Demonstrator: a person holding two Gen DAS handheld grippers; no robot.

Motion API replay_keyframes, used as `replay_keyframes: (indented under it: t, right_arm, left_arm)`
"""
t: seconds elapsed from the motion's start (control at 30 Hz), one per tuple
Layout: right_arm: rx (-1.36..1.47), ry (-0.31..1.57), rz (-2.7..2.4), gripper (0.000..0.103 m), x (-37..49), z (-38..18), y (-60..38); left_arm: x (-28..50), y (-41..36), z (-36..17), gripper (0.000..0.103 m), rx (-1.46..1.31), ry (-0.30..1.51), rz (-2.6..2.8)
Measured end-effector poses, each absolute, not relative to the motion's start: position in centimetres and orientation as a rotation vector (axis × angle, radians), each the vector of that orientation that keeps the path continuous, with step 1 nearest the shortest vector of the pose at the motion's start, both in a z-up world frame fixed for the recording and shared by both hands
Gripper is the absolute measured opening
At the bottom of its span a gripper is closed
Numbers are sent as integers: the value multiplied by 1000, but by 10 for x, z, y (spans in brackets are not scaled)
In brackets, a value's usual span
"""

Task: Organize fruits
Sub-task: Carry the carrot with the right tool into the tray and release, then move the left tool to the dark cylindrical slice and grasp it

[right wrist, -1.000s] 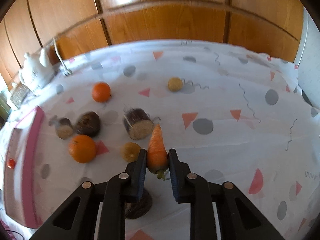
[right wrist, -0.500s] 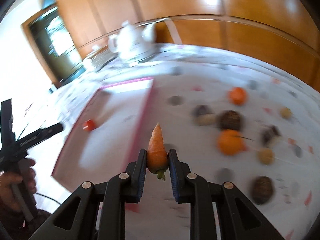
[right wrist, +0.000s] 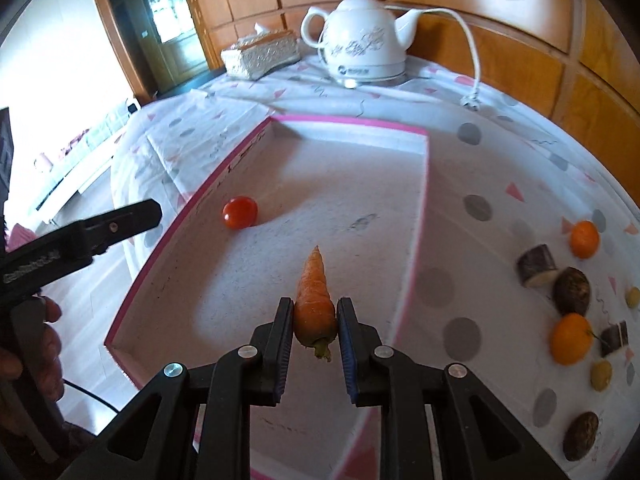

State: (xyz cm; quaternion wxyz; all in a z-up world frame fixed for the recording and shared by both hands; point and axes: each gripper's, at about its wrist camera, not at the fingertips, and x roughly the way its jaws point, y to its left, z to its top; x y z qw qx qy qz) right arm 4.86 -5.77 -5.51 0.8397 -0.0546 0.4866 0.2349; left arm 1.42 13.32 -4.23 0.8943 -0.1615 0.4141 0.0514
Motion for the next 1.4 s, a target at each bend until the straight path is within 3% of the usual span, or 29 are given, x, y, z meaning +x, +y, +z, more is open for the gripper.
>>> replay_keyframes:
  t: [0.17, 0.27, 0.4, 0.8, 1.4]
  right_arm:
    - [-144, 1043, 504, 23, 50, -66, -46]
    - [-139, 1037, 500, 30, 49, -66, -47]
    - [-99, 1024, 474, 33, 45, -60, -57]
    - [26, 911, 268, 35, 7, -29, -133]
    - [199, 919, -143, 35, -39, -41, -274]
  left_arm:
    - [15, 135, -45, 81, -337, 865, 113]
    - [15, 136, -46, 81, -339, 869, 114]
    - [16, 135, -46, 81, -334, 872, 109]
    - [16, 127, -42, 81, -320, 867, 82]
    - [20, 94, -30, 81, -244, 874, -15]
